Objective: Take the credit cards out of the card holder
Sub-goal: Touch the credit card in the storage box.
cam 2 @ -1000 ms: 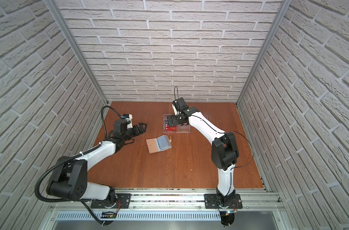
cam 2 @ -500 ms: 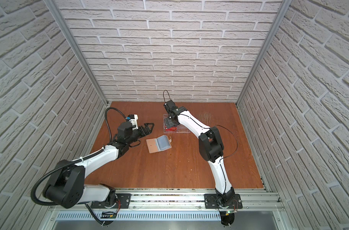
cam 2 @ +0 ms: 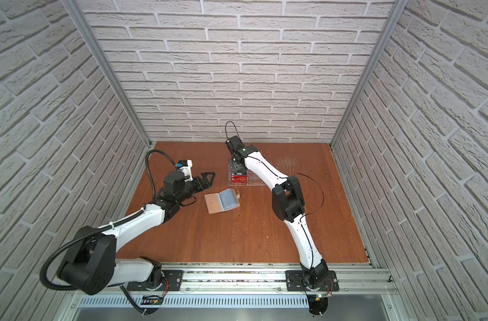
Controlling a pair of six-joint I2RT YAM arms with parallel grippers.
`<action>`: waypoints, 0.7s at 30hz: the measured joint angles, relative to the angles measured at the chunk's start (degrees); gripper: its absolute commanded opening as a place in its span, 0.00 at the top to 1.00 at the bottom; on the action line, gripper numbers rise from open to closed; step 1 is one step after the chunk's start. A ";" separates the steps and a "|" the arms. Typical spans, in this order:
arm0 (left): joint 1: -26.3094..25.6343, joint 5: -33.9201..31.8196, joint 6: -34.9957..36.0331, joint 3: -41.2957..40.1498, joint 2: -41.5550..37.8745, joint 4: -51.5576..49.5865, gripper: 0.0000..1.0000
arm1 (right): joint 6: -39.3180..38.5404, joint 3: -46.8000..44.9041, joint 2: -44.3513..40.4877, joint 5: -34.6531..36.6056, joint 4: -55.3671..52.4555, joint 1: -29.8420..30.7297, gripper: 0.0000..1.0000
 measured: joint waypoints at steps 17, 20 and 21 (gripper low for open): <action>-5.55 -11.04 4.31 4.17 1.20 -9.86 0.02 | 0.20 4.46 0.42 0.42 -2.19 0.00 0.00; -6.03 -13.40 4.44 6.27 1.62 -12.59 0.02 | 0.17 4.46 0.42 0.39 -2.36 0.00 0.00; -6.05 -14.27 4.35 6.80 1.64 -13.25 0.02 | 0.20 4.46 0.42 0.42 -2.51 0.00 0.00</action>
